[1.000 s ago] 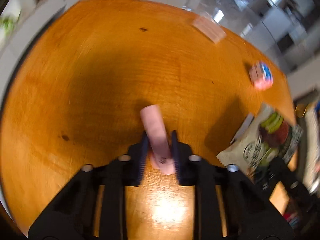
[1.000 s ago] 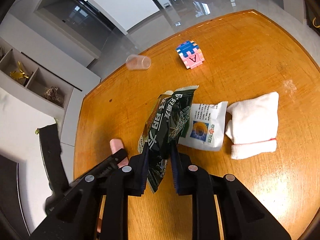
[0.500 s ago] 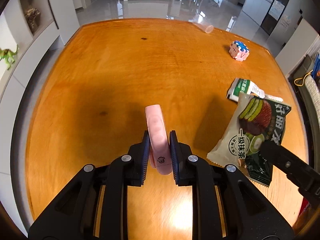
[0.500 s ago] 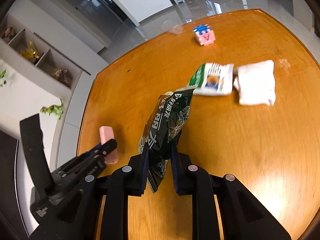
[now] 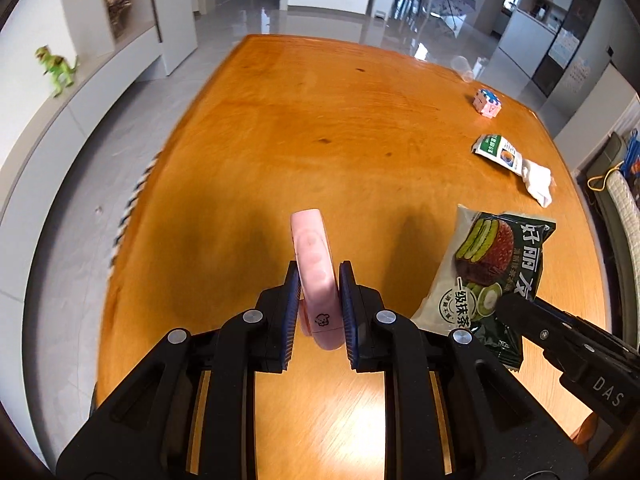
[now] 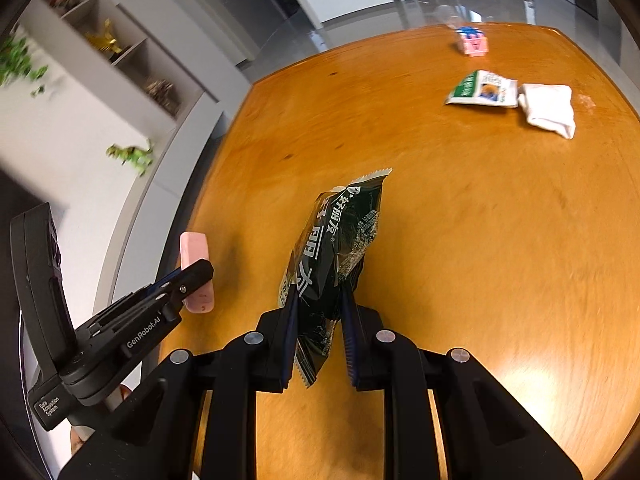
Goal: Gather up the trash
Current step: 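Carry the pink case and snack bag over the bin and open both grippers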
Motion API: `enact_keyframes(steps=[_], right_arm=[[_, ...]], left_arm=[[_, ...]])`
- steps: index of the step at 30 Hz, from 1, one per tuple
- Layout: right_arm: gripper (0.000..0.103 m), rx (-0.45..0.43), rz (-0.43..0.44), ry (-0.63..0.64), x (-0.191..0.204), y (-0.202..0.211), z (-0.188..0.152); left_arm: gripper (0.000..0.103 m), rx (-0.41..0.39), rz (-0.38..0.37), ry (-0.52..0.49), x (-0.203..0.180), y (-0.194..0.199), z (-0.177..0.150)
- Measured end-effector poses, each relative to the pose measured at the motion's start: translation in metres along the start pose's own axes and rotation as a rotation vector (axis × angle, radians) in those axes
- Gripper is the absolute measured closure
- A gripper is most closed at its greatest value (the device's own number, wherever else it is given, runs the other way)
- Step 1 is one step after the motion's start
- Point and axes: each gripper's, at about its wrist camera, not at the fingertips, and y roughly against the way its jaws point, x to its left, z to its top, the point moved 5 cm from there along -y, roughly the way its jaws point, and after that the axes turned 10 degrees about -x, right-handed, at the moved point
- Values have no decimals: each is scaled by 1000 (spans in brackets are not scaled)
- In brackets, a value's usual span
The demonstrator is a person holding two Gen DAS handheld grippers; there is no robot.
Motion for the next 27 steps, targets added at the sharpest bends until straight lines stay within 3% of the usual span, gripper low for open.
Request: enact_keyframes(steps=[20, 27], right_arm=[[81, 118, 211, 287, 155, 31, -147], [81, 208, 311, 418, 208, 36, -213]], left_arm=[[84, -84, 131, 166, 144, 134, -123], [84, -84, 196, 225, 200, 175, -190]])
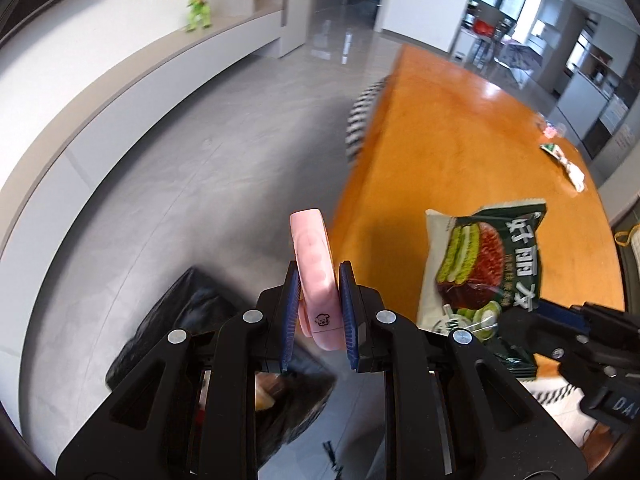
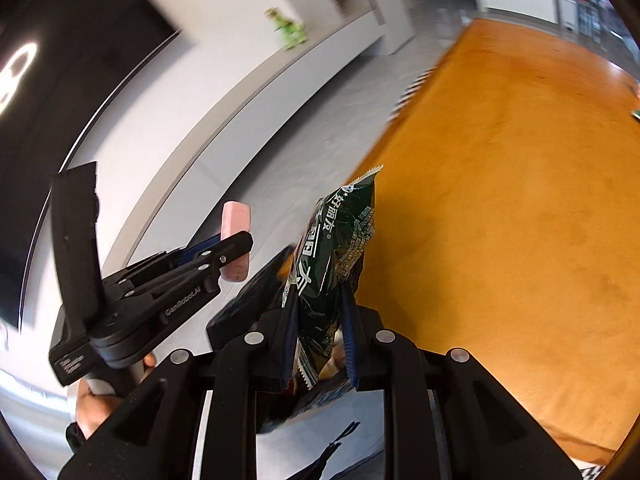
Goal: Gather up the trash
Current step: 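Carry the pink case and snack bag over the bin and open both grippers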
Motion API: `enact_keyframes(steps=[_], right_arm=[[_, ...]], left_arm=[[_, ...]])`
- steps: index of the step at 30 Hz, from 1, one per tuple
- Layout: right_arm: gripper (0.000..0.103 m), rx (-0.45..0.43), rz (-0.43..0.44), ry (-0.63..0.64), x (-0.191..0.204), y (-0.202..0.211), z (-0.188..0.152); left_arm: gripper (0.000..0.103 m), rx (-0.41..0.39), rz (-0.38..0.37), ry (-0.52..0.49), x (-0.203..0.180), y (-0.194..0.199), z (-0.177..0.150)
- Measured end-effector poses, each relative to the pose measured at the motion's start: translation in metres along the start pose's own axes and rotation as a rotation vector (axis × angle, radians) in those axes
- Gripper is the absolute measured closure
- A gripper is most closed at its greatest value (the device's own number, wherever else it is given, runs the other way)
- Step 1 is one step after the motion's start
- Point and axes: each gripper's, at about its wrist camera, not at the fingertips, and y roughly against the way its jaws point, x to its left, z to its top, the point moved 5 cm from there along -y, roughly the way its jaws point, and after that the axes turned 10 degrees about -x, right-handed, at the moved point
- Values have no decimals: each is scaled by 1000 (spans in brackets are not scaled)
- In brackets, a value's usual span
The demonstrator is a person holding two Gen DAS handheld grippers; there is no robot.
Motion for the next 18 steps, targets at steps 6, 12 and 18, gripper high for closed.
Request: enact_keyframes(steps=[6, 12, 18], right_arm=[[82, 91, 53, 102, 48, -32, -35], [81, 180, 83, 170, 80, -67, -63], [42, 247, 30, 287, 105, -104, -81]], left_arm=[[84, 36, 108, 107, 75, 11, -47], [83, 82, 164, 244, 132, 9, -87], [6, 129, 246, 380, 172, 6, -118]])
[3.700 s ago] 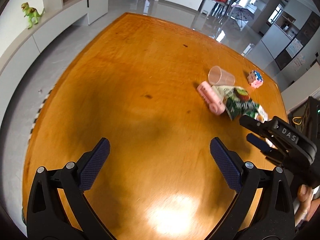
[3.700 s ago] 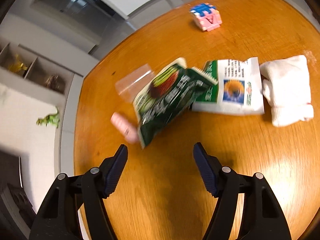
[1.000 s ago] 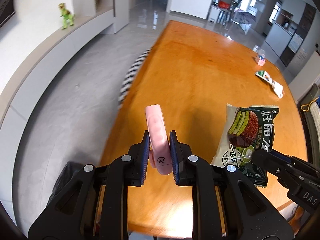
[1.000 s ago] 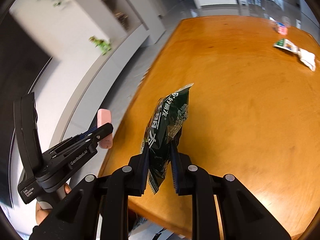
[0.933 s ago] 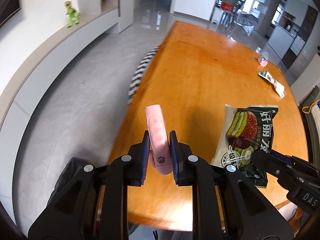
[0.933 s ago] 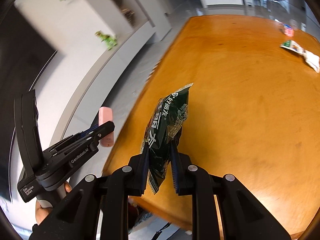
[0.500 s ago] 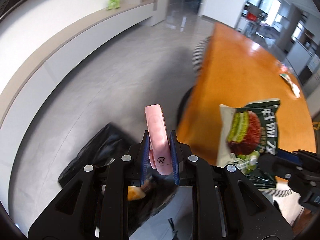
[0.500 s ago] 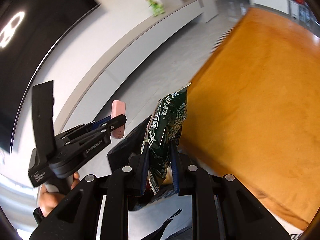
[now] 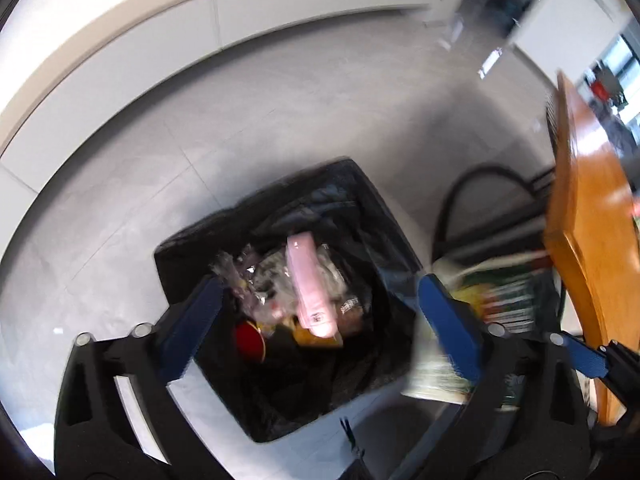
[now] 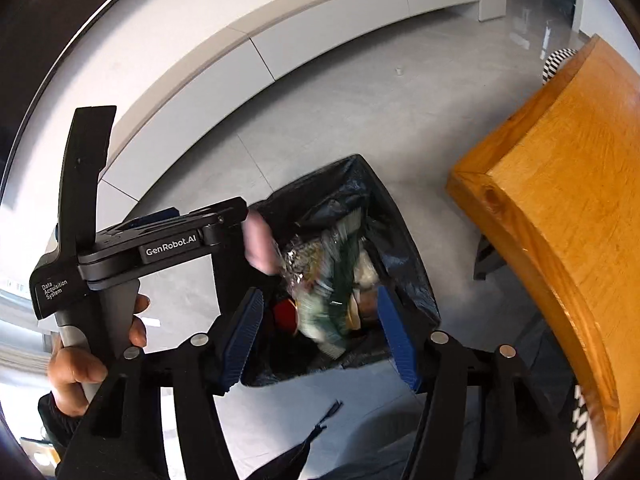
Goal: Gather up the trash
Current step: 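Carry the pink case and snack bag over the bin and open both grippers, then reach to the clear plastic cup and close the right gripper on it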
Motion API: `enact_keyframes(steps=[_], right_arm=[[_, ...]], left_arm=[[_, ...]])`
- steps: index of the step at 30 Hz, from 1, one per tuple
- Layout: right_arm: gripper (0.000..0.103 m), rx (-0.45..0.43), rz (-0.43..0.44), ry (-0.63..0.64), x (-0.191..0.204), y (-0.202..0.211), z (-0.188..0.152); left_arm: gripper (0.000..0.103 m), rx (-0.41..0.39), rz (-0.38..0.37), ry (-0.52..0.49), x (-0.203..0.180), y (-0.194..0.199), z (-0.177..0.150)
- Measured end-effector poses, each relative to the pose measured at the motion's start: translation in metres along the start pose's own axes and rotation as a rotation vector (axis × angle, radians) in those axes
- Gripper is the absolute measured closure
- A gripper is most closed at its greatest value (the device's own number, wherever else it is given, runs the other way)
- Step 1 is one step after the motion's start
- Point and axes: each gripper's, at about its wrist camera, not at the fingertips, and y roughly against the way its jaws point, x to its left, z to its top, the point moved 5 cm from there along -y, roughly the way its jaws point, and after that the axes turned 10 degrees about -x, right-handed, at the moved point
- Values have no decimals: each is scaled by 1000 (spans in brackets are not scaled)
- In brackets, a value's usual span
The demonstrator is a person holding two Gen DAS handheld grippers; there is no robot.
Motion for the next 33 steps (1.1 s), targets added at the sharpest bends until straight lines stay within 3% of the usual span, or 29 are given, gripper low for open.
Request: enact_keyframes(steps=[7, 16, 25, 33], right_arm=[[42, -23, -19, 33, 1, 13, -15], [42, -107, -49, 17, -28, 49, -2], [42, -192, -139, -60, -101, 100, 7], [42, -250, -290, -243, -225, 158, 1]], left_arm=[[6, -23, -4, 29, 6, 2, 7], [6, -50, -76, -44, -45, 17, 22], [6, -84, -192, -162, -144, 37, 44], [6, -70, -307, -335, -279, 34, 52]])
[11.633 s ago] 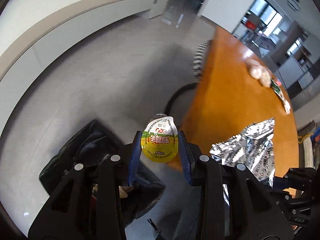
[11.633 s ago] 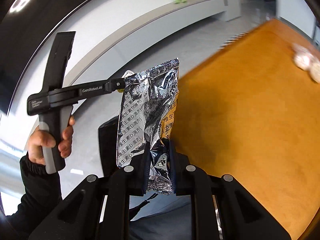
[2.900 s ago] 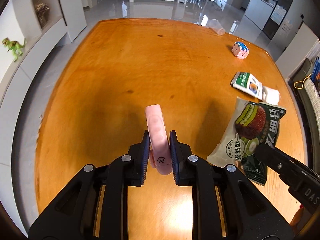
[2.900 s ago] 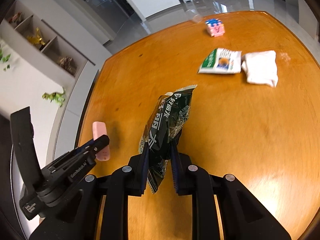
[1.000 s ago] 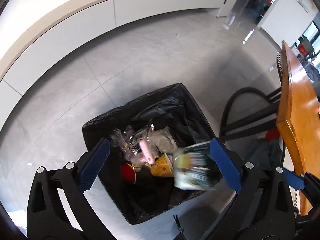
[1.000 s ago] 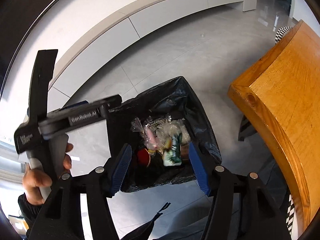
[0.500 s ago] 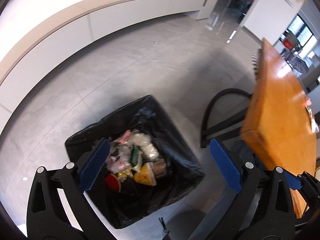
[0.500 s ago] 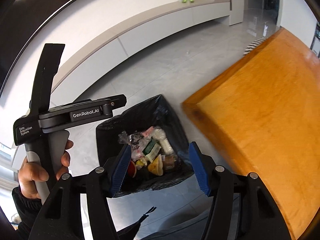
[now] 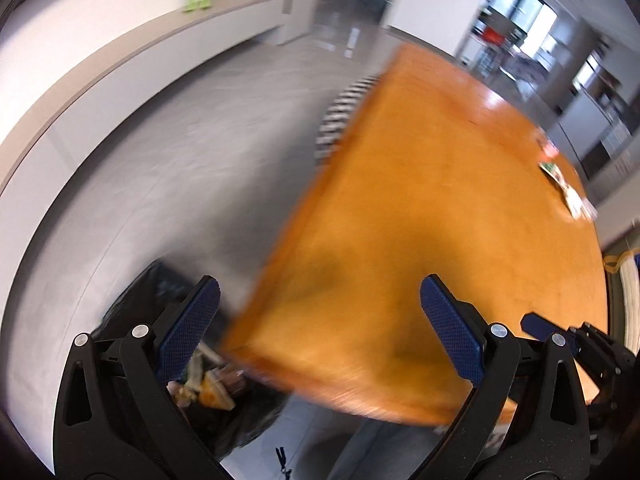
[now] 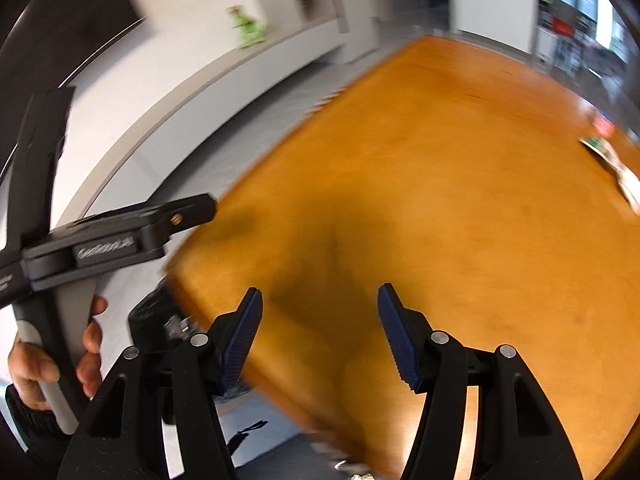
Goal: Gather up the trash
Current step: 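Reach to the clear plastic cup and close the right gripper on it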
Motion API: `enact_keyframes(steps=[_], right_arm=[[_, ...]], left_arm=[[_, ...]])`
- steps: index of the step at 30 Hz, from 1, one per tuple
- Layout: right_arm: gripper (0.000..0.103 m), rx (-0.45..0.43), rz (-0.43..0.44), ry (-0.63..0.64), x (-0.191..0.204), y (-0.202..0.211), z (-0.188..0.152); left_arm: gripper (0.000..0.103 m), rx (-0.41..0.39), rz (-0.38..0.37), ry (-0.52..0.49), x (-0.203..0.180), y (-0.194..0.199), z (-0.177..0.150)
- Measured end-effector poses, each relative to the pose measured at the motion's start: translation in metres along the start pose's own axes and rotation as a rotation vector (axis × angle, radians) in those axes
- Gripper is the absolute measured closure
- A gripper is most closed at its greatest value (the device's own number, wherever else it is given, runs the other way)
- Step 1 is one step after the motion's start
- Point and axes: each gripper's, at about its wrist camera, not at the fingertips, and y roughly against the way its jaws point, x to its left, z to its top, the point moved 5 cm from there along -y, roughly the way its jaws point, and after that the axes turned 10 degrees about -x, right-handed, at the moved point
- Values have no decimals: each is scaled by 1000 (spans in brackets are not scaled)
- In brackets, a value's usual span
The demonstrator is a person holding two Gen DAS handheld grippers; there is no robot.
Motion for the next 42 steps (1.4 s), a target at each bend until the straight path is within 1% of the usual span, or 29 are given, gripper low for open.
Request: enact_keyframes(steps=[6, 8, 11, 13, 18, 20, 21, 24, 27, 30, 32, 35, 38, 40, 42], right_arm=[[42, -18, -114, -118, -89, 6, 9], [42, -25, -149, -158, -119, 10, 12], [42, -34, -193, -206, -153, 15, 15], [42, -43, -227, -249, -184, 22, 20], [42, -71, -352, -305, -265, 40, 42], [42, -82, -401, -328, -292, 49, 49], [42, -87, -429, -346, -312, 54, 54], [42, -89, -489, -404, -363, 63, 66], [42, -88, -528, -445, -405, 67, 74], [42, -75, -556, -456, -437, 66, 82], [42, -57, -568, -451, -453, 62, 88], [42, -3, -582, -438, -487, 47, 95], [41, 35, -579, -442, -510, 33, 99], [41, 46, -616, -391, -522, 28, 104], [41, 81, -608, -344, -526, 21, 105]], left_arm=[[6, 50, -91, -123, -86, -46, 19], [6, 64, -109, -155, -107, -56, 23], [6, 90, -141, -205, -144, -75, 31], [6, 107, -164, -234, -171, -86, 35], [6, 148, -210, -310, -230, -114, 49], [6, 157, -226, -339, -250, -120, 54], [6, 160, -237, -353, -261, -124, 56], [6, 170, -266, -379, -284, -130, 59], [6, 181, -272, -421, -305, -140, 62], [6, 200, -288, -443, -325, -154, 69], [6, 219, -301, -454, -339, -164, 73], [6, 234, -311, -474, -355, -177, 77], [6, 243, -320, -478, -362, -186, 79], [6, 255, -327, -473, -365, -193, 81], [6, 264, -328, -472, -366, -199, 82]])
